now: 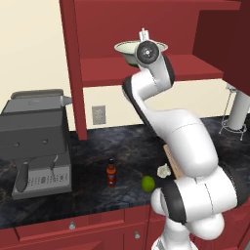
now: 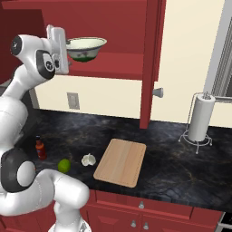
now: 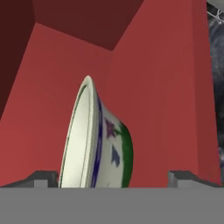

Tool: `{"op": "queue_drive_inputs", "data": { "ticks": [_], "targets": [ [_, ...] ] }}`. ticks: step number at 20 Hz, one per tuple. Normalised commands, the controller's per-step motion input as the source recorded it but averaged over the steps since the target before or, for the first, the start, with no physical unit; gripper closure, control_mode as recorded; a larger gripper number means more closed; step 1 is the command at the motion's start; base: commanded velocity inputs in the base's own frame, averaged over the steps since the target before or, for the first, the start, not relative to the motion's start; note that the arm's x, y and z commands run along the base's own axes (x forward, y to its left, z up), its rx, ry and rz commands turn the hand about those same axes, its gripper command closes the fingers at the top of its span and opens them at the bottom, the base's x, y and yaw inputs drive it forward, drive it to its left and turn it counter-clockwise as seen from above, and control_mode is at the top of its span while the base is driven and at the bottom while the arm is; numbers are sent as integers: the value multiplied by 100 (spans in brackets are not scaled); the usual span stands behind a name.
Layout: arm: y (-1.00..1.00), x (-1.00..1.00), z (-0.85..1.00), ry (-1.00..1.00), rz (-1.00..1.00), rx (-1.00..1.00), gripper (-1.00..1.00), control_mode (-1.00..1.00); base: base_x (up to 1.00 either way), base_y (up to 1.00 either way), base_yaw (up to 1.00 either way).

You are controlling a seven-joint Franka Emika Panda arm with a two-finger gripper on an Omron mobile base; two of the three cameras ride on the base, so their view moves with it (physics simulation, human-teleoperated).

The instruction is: Open the cabinet. Place the bowl and condiment on the counter. Then place the lime and garlic on the cutting board.

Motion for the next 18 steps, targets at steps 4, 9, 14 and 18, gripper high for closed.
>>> {"op": "queue_drive_inputs", "data": {
  "ticks": [4,9,14,18],
  "targets": [
    [1,38,0,0,-2,0,-100,-100,0,0,0],
    [0,30,0,0,-2,0,-100,-100,0,0,0],
    [0,13,0,0,0,0,-100,-100,0,0,0],
    [0,14,0,0,0,0,-100,-100,0,0,0]
  ]
}}
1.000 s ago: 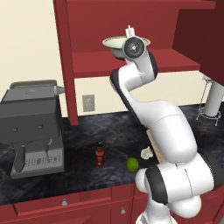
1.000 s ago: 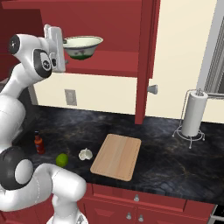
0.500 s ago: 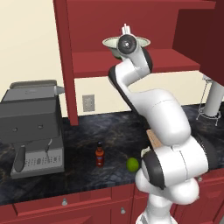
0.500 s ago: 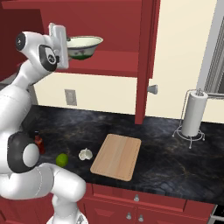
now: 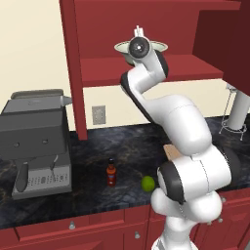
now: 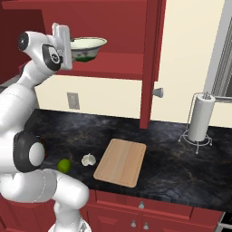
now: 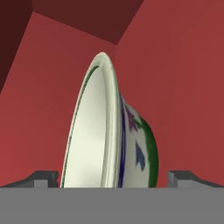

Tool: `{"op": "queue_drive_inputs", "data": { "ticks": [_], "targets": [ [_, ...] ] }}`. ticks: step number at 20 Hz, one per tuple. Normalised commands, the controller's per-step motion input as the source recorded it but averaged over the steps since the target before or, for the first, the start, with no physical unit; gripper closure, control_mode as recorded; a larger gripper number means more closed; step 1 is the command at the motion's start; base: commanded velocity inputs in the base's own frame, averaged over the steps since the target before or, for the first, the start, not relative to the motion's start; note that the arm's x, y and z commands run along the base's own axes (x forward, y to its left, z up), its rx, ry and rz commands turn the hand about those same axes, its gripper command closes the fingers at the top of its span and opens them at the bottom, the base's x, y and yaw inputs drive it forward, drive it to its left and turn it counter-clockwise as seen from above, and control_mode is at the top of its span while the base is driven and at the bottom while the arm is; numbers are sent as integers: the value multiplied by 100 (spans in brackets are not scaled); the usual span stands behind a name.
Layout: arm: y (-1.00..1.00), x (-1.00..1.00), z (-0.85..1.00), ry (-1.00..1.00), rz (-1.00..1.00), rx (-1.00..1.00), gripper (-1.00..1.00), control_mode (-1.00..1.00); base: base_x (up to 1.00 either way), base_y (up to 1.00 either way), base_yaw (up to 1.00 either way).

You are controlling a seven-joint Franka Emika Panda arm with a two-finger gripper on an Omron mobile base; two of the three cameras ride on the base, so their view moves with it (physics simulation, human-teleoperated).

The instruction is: Open the cabinet. Place the bowl and condiment on the counter. Then place the lime and garlic on the cutting board.

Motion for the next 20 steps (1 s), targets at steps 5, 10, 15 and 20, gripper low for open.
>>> {"op": "queue_drive_inputs", "data": {
  "ticks": [5,10,15,20],
  "targets": [
    [0,17,-9,0,0,0,-100,-100,0,0,0],
    [0,4,-23,1,0,3,100,-100,0,0,0],
    [0,-1,-16,-1,0,1,100,-100,0,0,0],
    [0,-24,-8,-12,0,0,100,-100,0,0,0]
  ]
}}
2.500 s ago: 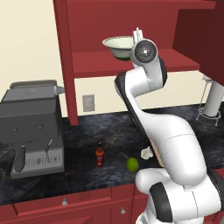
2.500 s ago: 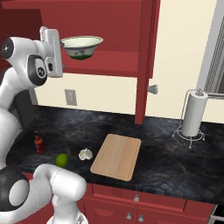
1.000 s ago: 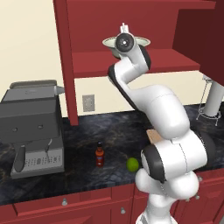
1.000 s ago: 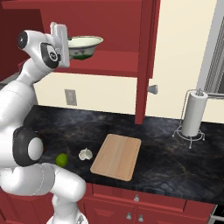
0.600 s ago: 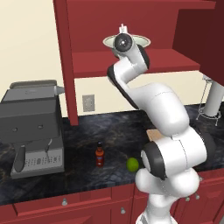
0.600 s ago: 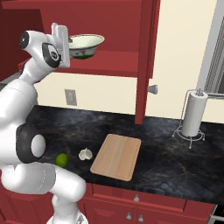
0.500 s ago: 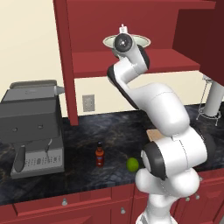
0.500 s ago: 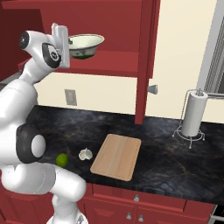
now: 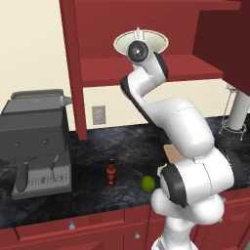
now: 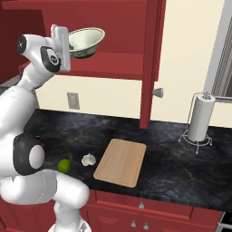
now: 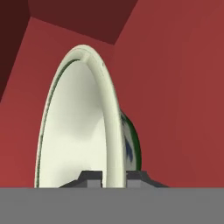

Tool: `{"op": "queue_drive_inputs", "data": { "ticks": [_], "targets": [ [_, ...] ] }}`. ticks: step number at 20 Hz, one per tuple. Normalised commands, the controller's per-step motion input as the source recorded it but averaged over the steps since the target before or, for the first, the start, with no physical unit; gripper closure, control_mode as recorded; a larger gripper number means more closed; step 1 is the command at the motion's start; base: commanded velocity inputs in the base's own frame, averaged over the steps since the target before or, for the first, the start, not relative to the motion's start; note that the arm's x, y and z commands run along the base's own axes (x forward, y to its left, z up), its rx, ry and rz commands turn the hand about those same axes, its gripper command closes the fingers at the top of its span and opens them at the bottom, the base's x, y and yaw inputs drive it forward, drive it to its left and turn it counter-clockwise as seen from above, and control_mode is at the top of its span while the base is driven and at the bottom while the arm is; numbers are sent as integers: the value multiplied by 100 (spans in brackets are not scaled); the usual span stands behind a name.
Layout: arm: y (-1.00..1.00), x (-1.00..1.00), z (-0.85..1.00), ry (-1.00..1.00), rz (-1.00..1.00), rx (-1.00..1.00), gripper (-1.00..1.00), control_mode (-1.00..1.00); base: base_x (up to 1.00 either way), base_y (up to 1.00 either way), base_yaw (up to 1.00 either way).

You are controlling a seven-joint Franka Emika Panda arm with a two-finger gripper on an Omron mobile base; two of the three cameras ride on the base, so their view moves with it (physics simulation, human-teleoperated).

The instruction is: Open the cabinet. Place the bowl and condiment on the counter. Then place the lime and garlic on the cutting board.

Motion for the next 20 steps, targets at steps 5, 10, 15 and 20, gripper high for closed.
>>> {"op": "queue_drive_inputs", "data": {
  "ticks": [5,10,15,20],
  "targets": [
    [0,-49,0,-14,-2,0,100,-100,0,0,0],
    [0,-57,1,-6,-4,2,100,-100,0,0,0],
    [0,-56,0,0,-4,5,100,-100,0,0,0],
    [0,-58,0,0,-4,4,100,-100,0,0,0]
  ]
}}
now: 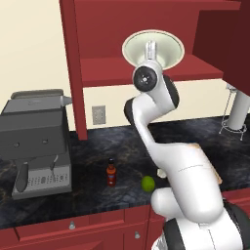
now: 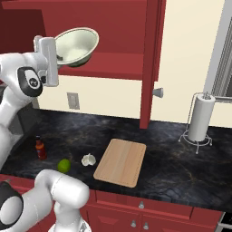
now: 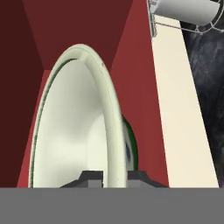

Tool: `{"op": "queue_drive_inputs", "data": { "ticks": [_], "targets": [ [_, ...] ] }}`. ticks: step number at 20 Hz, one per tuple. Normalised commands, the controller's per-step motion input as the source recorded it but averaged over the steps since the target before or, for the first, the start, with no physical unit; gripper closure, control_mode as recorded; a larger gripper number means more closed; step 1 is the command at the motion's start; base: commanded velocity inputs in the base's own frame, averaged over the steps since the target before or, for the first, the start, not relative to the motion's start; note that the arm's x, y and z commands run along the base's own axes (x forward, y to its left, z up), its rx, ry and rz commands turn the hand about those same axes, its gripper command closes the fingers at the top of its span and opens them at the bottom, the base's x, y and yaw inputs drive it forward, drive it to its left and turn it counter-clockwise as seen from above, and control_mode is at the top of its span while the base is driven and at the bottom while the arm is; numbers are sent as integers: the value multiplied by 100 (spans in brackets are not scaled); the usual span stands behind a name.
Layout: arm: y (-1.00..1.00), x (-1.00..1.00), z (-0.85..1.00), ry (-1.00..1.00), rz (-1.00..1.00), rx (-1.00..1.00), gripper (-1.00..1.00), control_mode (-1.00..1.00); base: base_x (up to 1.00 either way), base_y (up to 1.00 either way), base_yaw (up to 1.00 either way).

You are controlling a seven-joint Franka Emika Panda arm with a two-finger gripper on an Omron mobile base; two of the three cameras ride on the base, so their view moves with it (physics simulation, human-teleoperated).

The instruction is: Open the cabinet. Place the bowl and condiment on the counter. Then place the lime and garlic on the cutting board.

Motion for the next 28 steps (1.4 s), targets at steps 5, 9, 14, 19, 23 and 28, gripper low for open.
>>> {"op": "queue_drive_inputs", "data": {
  "ticks": [5,9,14,19,23,28],
  "targets": [
    [0,-58,0,2,-4,5,100,-100,0,0,0],
    [1,-58,-1,3,-4,6,100,-100,0,0,0],
    [3,-53,-15,5,-4,6,100,-100,0,0,0],
    [1,-53,-33,3,-4,4,100,-100,0,0,0],
    [0,-44,-37,0,-3,2,100,-100,0,0,0],
    [0,-14,-42,2,0,3,100,-100,0,0,0]
  ]
}}
